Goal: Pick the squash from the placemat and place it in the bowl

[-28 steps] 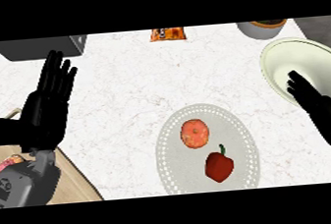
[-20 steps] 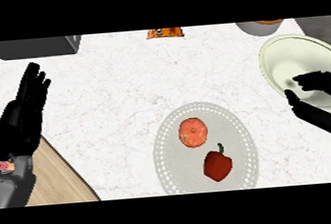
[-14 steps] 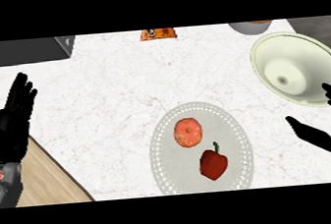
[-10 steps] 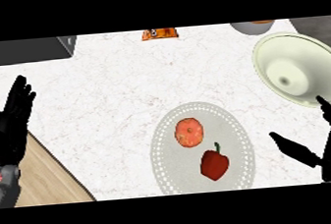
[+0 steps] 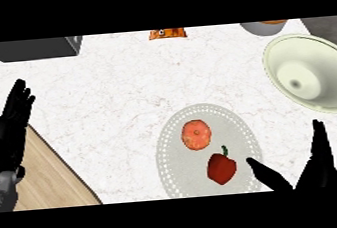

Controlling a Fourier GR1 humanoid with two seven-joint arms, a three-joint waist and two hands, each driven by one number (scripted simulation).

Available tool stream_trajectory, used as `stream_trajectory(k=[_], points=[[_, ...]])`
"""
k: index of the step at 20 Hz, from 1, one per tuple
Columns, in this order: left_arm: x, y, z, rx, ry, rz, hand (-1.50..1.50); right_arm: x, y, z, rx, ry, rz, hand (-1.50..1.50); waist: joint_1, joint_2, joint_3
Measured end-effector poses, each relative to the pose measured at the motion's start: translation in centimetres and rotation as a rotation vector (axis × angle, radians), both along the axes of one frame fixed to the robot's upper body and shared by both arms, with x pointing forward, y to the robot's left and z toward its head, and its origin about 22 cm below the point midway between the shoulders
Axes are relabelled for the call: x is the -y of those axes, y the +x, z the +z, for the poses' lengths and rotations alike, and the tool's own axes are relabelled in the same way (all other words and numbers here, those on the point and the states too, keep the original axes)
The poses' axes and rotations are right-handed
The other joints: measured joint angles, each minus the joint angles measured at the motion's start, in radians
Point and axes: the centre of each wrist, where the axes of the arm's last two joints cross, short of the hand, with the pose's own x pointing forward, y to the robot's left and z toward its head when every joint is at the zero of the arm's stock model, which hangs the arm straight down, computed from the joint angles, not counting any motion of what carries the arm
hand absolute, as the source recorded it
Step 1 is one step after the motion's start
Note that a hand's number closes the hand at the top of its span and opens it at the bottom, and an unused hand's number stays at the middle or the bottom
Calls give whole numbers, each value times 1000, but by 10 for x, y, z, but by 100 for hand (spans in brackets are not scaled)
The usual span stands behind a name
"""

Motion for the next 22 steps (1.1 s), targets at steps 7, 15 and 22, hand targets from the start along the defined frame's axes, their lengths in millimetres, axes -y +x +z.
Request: stream_trajectory(k=[7, 15, 22], points=[[7, 1, 0, 4, -8, -41, 0, -37, 6, 44, -165, -48, 2, -150, 34, 7, 5], [10, 8, 5, 16, -13, -67, 0, -58, 28, 68, -375, -31, 108, -150, 56, 14, 10], [8, 11, -3, 12, -10, -61, 0, -61, 53, 68, -538, 50, 223, -150, 57, 16, 12]])
